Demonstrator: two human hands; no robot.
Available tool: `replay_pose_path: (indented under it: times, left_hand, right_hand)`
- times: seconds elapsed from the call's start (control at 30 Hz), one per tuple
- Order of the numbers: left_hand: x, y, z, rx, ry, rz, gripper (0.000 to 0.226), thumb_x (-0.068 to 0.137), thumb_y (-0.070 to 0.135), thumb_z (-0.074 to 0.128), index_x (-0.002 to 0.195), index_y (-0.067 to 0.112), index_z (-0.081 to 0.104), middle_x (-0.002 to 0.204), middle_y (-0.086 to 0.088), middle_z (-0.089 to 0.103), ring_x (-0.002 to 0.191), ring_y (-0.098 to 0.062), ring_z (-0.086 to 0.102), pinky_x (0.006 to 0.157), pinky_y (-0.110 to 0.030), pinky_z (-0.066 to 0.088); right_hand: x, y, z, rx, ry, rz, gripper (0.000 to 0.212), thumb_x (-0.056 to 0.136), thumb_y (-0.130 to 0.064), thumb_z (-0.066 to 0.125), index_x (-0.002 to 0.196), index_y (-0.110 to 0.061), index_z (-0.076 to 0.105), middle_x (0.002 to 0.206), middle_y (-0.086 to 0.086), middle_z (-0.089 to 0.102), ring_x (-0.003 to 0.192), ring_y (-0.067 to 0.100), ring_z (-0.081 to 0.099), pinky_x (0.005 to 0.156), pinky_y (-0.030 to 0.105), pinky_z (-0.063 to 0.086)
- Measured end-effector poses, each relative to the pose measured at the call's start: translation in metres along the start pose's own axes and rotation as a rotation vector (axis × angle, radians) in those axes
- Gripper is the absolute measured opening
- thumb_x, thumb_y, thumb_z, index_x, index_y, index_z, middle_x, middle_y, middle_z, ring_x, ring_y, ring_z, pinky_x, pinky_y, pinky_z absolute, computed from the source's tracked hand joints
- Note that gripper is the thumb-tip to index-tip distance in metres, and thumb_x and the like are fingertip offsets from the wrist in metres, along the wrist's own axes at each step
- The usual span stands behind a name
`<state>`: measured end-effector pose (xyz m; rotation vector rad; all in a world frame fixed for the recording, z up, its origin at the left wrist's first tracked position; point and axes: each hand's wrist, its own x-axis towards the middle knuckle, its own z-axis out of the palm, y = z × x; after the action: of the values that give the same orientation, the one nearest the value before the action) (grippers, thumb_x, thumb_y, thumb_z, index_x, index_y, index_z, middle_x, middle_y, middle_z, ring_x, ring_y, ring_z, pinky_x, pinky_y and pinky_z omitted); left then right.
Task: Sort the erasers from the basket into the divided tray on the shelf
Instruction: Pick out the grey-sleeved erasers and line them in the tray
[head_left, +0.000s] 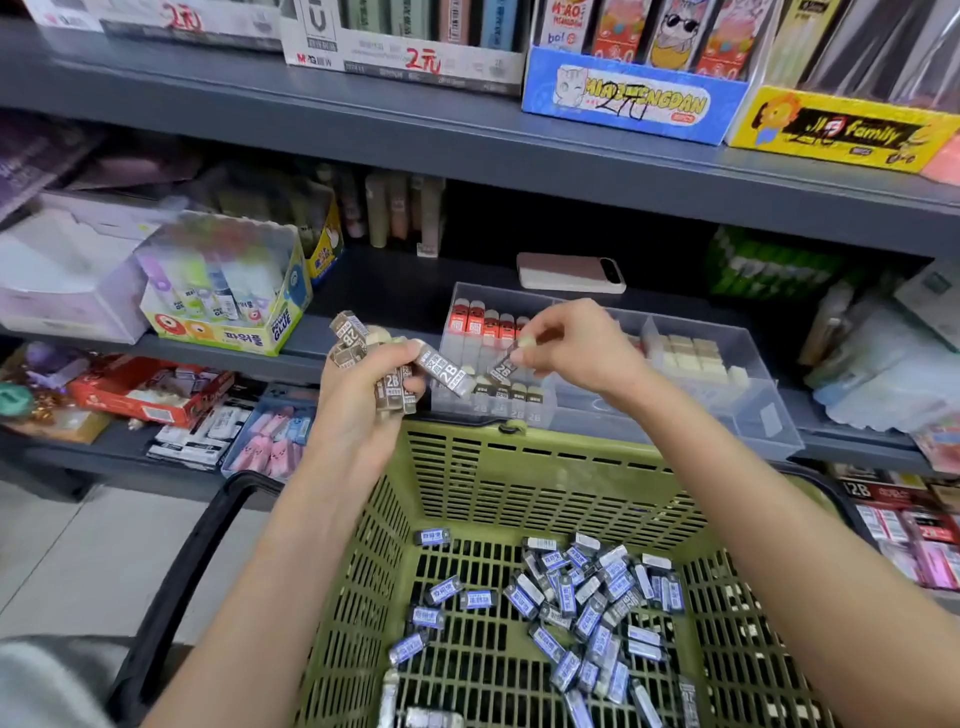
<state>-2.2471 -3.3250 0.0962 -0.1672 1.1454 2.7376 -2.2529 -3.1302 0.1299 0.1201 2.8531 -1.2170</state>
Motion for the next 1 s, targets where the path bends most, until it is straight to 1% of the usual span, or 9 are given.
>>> replay_pose_path:
  times: [0.07,0.2,0.37,0.47,0.77,0.83,0.87,0.93,1.0]
  left_hand:
    - [0.007,0.001,0.0,-0.008,0.026,-0.006,0.031,0.084,-0.014,0.05,0.071,0.013,0.041,0.058,-0.001,0.056,0.051,-0.009,0.057,0.039,-0.016,0.039]
    - [0.014,-0.003,-0.003,-0.07,0.061,-0.053,0.028,0.084,-0.012,0.051,0.072,0.012,0.043,0.059,-0.002,0.06,0.051,-0.01,0.058,0.039,-0.015,0.039]
    - [0.017,-0.008,-0.007,-0.127,0.097,-0.093,0.026,0.081,-0.01,0.055,0.072,0.012,0.046,0.059,-0.002,0.061,0.052,-0.01,0.059,0.039,-0.015,0.04]
    - [0.017,-0.008,-0.008,-0.145,0.092,-0.089,0.024,0.072,-0.008,0.061,0.072,0.011,0.046,0.059,-0.002,0.062,0.051,-0.009,0.058,0.04,-0.015,0.041]
    - [0.012,-0.008,-0.01,-0.1,0.039,-0.083,0.027,0.059,-0.001,0.067,0.072,0.013,0.048,0.063,-0.002,0.063,0.053,-0.01,0.059,0.042,-0.016,0.043]
    - [0.012,-0.008,-0.01,-0.092,0.037,-0.078,0.027,0.059,-0.001,0.067,0.071,0.013,0.047,0.063,-0.002,0.063,0.053,-0.01,0.059,0.042,-0.016,0.043]
    - [0.012,-0.008,-0.01,-0.085,0.034,-0.072,0.027,0.06,-0.002,0.066,0.071,0.013,0.047,0.062,-0.002,0.062,0.052,-0.009,0.058,0.042,-0.016,0.042]
    - [0.012,-0.008,-0.009,-0.065,0.021,-0.054,0.026,0.067,-0.006,0.063,0.072,0.013,0.046,0.06,0.001,0.06,0.05,-0.008,0.057,0.041,-0.016,0.042]
    - [0.012,-0.008,-0.007,-0.025,-0.006,-0.028,0.028,0.073,-0.01,0.061,0.076,0.013,0.046,0.06,0.0,0.058,0.051,-0.008,0.056,0.041,-0.017,0.041]
  right_hand:
    - [0.011,-0.002,0.003,-0.059,-0.155,0.037,0.003,0.08,-0.005,0.07,0.08,-0.002,0.07,0.058,-0.007,0.063,0.055,0.006,0.062,0.065,0.021,0.05]
    - [0.022,-0.01,0.013,-0.093,-0.319,0.078,0.011,0.088,-0.005,0.062,0.094,0.002,0.067,0.077,-0.002,0.063,0.062,0.011,0.066,0.08,0.029,0.055]
    - [0.023,-0.012,0.033,-0.121,-0.212,0.148,0.014,0.087,-0.002,0.061,0.095,0.009,0.064,0.092,0.018,0.069,0.062,0.014,0.068,0.079,0.038,0.056]
    - [0.02,-0.008,0.048,-0.233,-0.074,0.118,0.009,0.084,-0.006,0.067,0.088,0.002,0.068,0.085,0.012,0.07,0.061,0.012,0.064,0.065,0.027,0.052]
    - [0.014,-0.009,0.049,-0.427,-0.01,0.021,0.012,0.089,-0.006,0.057,0.089,-0.002,0.069,0.088,0.009,0.066,0.088,0.025,0.061,0.075,0.028,0.046]
    - [0.005,-0.012,0.042,-0.331,0.095,-0.077,0.021,0.093,-0.008,0.049,0.095,-0.005,0.069,0.088,0.009,0.069,0.084,0.023,0.064,0.078,0.032,0.051]
    - [0.0,-0.015,0.038,-0.143,0.098,-0.093,0.024,0.095,-0.013,0.048,0.089,-0.006,0.07,0.08,0.007,0.07,0.074,0.019,0.065,0.07,0.033,0.054]
    - [-0.01,-0.025,0.03,0.27,-0.047,-0.051,0.026,0.095,-0.025,0.052,0.081,-0.012,0.069,0.067,-0.001,0.066,0.056,0.009,0.061,0.051,0.024,0.05]
    - [-0.016,-0.031,0.028,0.348,-0.207,-0.073,0.011,0.09,-0.026,0.06,0.087,-0.018,0.067,0.062,-0.008,0.063,0.053,0.002,0.056,0.048,0.019,0.047]
